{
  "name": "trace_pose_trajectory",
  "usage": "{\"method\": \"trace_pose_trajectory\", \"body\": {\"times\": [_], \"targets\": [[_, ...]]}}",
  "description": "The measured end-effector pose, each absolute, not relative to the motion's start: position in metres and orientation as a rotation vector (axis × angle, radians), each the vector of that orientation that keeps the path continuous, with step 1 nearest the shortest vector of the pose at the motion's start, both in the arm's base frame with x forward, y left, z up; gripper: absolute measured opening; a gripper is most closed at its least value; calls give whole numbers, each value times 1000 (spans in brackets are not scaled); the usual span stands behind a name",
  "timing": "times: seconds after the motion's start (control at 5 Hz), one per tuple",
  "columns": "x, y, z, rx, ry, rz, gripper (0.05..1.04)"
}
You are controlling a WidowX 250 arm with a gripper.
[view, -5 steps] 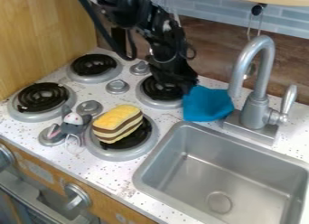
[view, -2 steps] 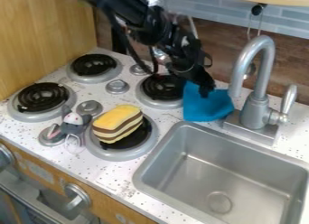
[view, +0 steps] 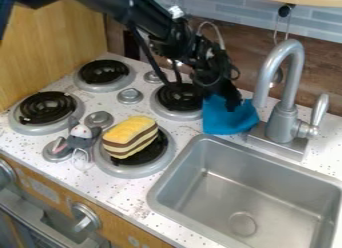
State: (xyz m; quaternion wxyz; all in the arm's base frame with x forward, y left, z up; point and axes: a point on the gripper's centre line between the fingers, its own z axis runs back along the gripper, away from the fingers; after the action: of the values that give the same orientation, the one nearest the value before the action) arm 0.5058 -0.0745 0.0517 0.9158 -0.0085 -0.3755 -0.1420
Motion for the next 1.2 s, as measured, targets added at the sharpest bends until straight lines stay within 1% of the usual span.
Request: {"method": "trace_pose_trajectory", "body": {"times": [0.2, 0.4, 0.8, 1.0, 1.2], "targets": [[506, -86, 44, -63, -768, -315, 1002], [506, -92, 44, -85, -775, -338, 1002], [503, -91, 29, -91, -750, -315, 1002], [498, -81, 23, -79, -737, -283, 1002], [483, -69, 22, -91, -708, -254, 1002]]}}
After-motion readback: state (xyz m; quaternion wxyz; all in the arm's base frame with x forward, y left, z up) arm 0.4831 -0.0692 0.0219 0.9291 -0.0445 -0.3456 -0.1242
